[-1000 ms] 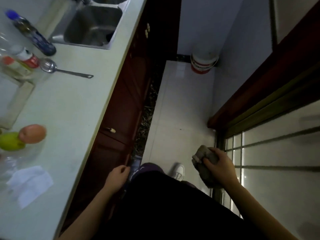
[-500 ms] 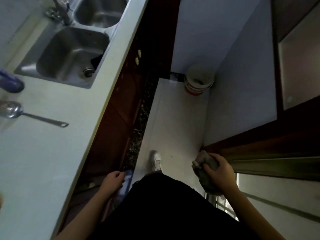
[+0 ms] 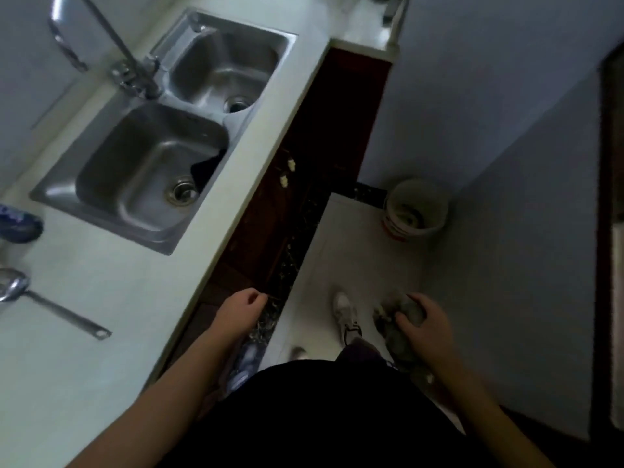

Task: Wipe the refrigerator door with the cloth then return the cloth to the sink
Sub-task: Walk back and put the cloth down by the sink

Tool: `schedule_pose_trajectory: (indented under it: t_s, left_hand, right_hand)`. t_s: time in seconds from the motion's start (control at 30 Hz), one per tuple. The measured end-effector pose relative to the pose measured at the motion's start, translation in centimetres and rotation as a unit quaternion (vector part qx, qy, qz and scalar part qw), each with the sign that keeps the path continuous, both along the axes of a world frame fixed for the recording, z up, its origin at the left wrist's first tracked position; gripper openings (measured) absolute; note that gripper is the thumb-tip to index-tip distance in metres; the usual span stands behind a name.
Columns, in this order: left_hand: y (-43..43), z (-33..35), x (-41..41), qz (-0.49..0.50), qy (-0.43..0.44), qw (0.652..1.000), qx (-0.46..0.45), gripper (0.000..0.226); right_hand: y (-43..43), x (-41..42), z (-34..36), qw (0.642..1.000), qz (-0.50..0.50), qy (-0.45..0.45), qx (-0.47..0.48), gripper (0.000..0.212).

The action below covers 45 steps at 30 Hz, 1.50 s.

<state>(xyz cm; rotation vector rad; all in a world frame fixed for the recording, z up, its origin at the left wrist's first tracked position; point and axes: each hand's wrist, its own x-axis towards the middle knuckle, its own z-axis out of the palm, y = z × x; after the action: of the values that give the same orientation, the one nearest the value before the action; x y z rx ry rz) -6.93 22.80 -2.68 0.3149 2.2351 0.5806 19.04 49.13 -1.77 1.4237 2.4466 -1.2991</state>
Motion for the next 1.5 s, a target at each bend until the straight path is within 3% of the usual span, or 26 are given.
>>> schedule_pose_trajectory:
  t_s: [0.23, 0.37, 0.47, 0.63, 0.83, 1.13, 1.33, 1.5]
  left_hand:
    - [-3.9, -0.7, 3.7, 0.237, -0.036, 0.97, -0.053, 0.033]
    - [-6.8, -1.0, 7.7, 0.392, -0.044, 0.917, -0.062, 0.035]
    - [-8.3, -1.0, 10.1, 0.506, -0.05, 0.861, -0.016, 0.034]
    - [-10.1, -0.8, 11.7, 0.605, -0.032, 0.795, 0.026, 0.033]
    - [-15.3, -2.2, 11.8, 0.639, 0.009, 0.768, 0.036, 0.044]
    - [-18.4, 0.2, 8.5, 0.634, -0.024, 0.773, 0.017, 0.032]
    - [-18.7, 0.2, 8.7, 0.657, -0.065, 0.75, 0.037, 0.053]
    - [-18.4, -0.8, 9.5, 0.675, -0.076, 0.733, 0.026, 0.05]
  right_hand:
    - [6.6, -14.8, 1.1, 0.965, 0.259, 0.028, -0.027, 0.037]
    - [5.8, -22.9, 2.3, 0.925, 0.378, 0.024, -0.023, 0.037]
    - [3.6, -27.4, 2.7, 0.89, 0.455, 0.007, -0.026, 0.045]
    - [-2.3, -32.3, 3.4, 0.823, 0.567, 0.013, -0.018, 0.042]
    - [-11.9, -36.5, 5.3, 0.76, 0.649, 0.039, -0.002, 0.043]
    - [-25.2, -44.0, 8.1, 0.751, 0.65, 0.115, -0.007, 0.041]
    - [-32.3, -49.4, 5.8, 0.711, 0.696, 0.099, 0.005, 0.041]
    - [-34.3, -51.7, 0.1, 0.645, 0.762, 0.037, 0.05, 0.036]
